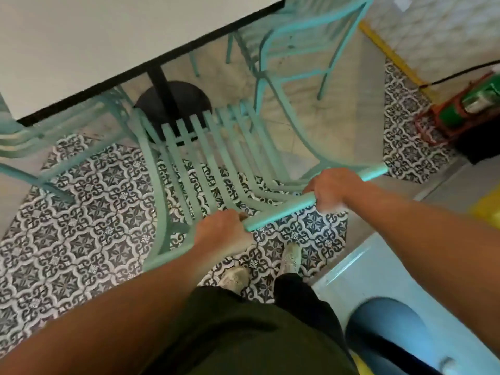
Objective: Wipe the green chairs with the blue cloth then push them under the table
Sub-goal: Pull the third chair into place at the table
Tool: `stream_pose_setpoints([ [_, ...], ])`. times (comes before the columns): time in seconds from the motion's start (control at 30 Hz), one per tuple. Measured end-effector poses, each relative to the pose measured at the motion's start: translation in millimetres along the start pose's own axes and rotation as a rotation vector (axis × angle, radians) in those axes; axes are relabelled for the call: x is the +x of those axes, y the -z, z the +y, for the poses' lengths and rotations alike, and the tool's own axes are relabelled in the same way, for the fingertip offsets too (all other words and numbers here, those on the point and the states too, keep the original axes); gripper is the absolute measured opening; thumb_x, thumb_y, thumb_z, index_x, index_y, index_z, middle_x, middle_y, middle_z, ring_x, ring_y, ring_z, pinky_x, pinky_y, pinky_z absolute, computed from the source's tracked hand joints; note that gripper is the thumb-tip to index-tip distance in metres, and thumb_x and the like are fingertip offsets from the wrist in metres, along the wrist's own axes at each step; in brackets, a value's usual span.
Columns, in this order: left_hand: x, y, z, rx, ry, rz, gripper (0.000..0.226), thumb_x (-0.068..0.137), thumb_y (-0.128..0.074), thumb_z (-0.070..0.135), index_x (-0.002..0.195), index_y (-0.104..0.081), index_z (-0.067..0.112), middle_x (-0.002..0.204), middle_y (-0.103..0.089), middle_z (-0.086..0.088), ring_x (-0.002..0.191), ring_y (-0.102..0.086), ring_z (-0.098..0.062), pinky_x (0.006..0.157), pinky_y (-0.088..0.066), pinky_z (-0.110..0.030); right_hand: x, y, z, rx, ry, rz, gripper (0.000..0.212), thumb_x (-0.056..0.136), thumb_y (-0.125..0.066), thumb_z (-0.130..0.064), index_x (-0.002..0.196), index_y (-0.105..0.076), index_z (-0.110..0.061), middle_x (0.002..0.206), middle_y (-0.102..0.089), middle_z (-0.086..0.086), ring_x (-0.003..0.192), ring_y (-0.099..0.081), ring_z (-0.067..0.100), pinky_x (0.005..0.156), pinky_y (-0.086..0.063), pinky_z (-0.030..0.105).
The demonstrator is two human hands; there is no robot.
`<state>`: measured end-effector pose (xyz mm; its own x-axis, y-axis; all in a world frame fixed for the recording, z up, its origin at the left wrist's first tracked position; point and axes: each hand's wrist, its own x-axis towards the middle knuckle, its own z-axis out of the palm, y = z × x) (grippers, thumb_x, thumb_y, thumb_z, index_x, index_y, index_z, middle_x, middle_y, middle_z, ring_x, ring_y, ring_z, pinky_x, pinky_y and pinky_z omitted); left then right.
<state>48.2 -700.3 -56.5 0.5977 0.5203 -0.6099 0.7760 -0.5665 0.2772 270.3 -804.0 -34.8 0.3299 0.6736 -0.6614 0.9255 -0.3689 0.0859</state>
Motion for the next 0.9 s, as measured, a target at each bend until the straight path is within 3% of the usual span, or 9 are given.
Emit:
stream_pose_setpoints([
  [0.1, -1, 0, 1, 0.029, 0.03, -0.001, 0.046, 0.082, -0.06, 0.034, 0.129, -0.059, 0.034, 0.075, -0.061, 0.01, 0.063, -0.06, -0.006, 0.058, -0.055, -0.025, 9, -6, 11, -0.034, 0.151, -0.017, 0.058, 0.076, -0.061, -0.028, 0.132, -0.054, -0.041, 0.1, -0.069, -0.004, 0.09, -0.063, 0.018, 0.069, -0.047, 0.024],
  [0.23, -6, -1, 8, 0.074, 0.089, -0.009, 0.05, 0.084, -0.054, 0.041, 0.133, -0.05, 0.049, 0.092, -0.063, 0.008, 0.079, -0.059, -0.012, 0.079, -0.056, -0.034, 12, -7, 22, -0.02, 0.301, -0.033, 0.055, 0.079, -0.056, -0.02, 0.132, -0.055, -0.037, 0.107, -0.07, -0.003, 0.079, -0.065, 0.014, 0.053, -0.041, 0.017],
  [0.3, -14, -9, 18, 0.083, 0.134, -0.006, 0.05, 0.085, -0.053, 0.041, 0.133, -0.047, 0.054, 0.097, -0.062, 0.007, 0.081, -0.056, -0.014, 0.082, -0.055, -0.036, 9, -7, 27, -0.05, 0.361, -0.045, 0.048, 0.08, -0.057, -0.021, 0.127, -0.061, -0.032, 0.104, -0.069, -0.003, 0.086, -0.065, 0.017, 0.067, -0.05, 0.021],
  [0.4, -32, -28, 32, 0.045, 0.198, 0.005, 0.053, 0.084, -0.054, 0.037, 0.132, -0.046, 0.057, 0.09, -0.058, 0.011, 0.078, -0.054, -0.011, 0.079, -0.054, -0.032, 3, -14, 33, -0.127, 0.41, -0.043, 0.026, 0.079, -0.057, -0.025, 0.103, -0.067, -0.023, 0.081, -0.061, -0.002, 0.075, -0.058, 0.02, 0.071, -0.051, 0.029],
  [0.5, -52, -43, 44, -0.005, 0.239, 0.013, 0.054, 0.083, -0.056, 0.035, 0.133, -0.047, 0.056, 0.096, -0.064, 0.011, 0.079, -0.054, -0.008, 0.073, -0.049, -0.025, -4, -16, 34, -0.158, 0.431, 0.0, 0.011, 0.079, -0.06, -0.027, 0.088, -0.061, -0.021, 0.077, -0.055, 0.001, 0.073, -0.055, 0.024, 0.073, -0.052, 0.033],
  [0.63, -68, -56, 48, -0.012, 0.281, 0.119, 0.037, 0.083, -0.059, 0.038, 0.119, -0.062, 0.045, 0.089, -0.068, 0.014, 0.075, -0.06, -0.005, 0.075, -0.056, -0.026, -12, -18, 33, -0.146, 0.417, 0.046, 0.016, 0.079, -0.061, -0.024, 0.094, -0.065, -0.02, 0.077, -0.055, 0.001, 0.075, -0.056, 0.022, 0.078, -0.054, 0.034],
  [0.77, -62, -54, 39, 0.024, 0.284, 0.142, 0.033, 0.085, -0.055, 0.04, 0.116, -0.063, 0.045, 0.081, -0.067, 0.015, 0.07, -0.061, -0.003, 0.071, -0.057, -0.026, -4, -15, 29, -0.14, 0.383, 0.058, 0.01, 0.077, -0.061, -0.028, 0.086, -0.057, -0.023, 0.073, -0.052, -0.002, 0.073, -0.054, 0.021, 0.073, -0.052, 0.032],
  [0.9, -46, -40, 20, 0.071, 0.258, 0.149, 0.03, 0.09, -0.053, 0.04, 0.119, -0.062, 0.043, 0.072, -0.061, 0.015, 0.055, -0.05, 0.002, 0.057, -0.047, -0.019, 11, -6, 19, -0.087, 0.335, 0.073, 0.013, 0.079, -0.065, -0.027, 0.089, -0.062, -0.021, 0.075, -0.058, -0.003, 0.075, -0.061, 0.019, 0.074, -0.056, 0.034],
])
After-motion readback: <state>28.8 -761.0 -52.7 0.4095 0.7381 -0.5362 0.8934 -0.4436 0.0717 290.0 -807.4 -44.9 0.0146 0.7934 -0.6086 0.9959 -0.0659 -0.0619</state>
